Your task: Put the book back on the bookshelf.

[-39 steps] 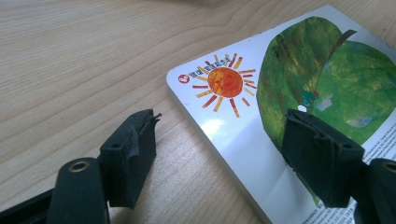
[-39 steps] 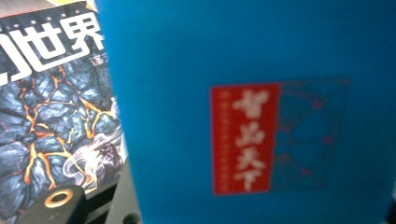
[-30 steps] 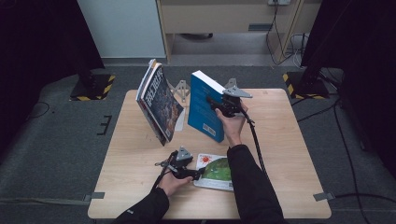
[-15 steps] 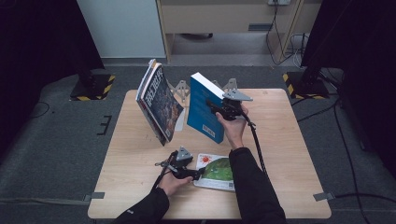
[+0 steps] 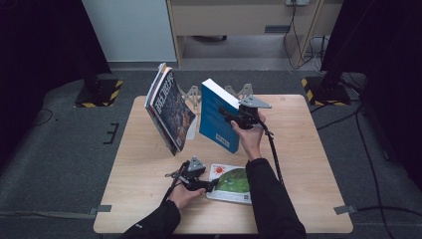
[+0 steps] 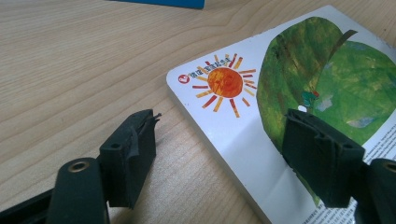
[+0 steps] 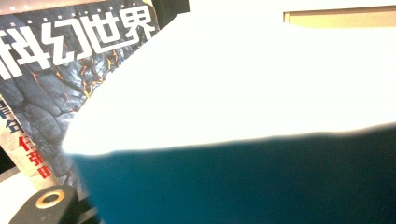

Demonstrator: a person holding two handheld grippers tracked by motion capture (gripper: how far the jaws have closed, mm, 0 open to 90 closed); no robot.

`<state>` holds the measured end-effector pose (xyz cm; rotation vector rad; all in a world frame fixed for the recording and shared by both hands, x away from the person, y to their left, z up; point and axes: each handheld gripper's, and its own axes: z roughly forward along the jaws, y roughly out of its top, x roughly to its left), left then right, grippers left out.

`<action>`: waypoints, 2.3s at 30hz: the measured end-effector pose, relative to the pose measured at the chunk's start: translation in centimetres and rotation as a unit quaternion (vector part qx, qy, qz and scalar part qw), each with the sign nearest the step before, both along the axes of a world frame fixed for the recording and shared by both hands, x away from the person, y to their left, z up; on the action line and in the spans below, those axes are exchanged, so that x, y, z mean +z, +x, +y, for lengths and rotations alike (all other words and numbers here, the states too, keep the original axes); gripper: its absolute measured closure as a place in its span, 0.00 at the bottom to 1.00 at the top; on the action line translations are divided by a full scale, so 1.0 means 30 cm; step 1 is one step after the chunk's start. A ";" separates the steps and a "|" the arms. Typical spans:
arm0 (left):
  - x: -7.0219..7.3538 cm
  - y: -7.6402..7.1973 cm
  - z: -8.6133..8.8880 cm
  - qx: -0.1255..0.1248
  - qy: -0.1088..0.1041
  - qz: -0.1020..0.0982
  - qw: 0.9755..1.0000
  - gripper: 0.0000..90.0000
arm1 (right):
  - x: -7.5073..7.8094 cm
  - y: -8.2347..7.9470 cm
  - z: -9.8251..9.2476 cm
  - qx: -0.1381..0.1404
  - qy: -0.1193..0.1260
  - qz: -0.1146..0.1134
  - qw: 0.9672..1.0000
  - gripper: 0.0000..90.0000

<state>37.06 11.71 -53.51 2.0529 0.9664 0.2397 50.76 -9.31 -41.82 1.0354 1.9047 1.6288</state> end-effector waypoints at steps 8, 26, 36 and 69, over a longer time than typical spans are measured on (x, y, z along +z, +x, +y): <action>0.000 0.000 0.000 0.000 0.000 0.000 1.000 0.28 | 0.015 -0.001 0.024 -0.024 -0.032 -0.005 0.999 0.67; 0.000 0.000 -0.001 -0.002 -0.001 0.000 1.000 0.28 | 0.046 0.090 0.089 -0.080 0.011 -0.006 0.997 0.68; 0.000 0.000 -0.001 -0.002 0.000 0.000 1.000 0.27 | 0.014 0.055 0.068 -0.059 -0.008 -0.022 0.998 0.67; 0.000 -0.002 -0.003 -0.002 0.001 0.000 1.000 0.27 | -0.030 -0.020 0.047 -0.046 -0.037 -0.015 0.998 0.67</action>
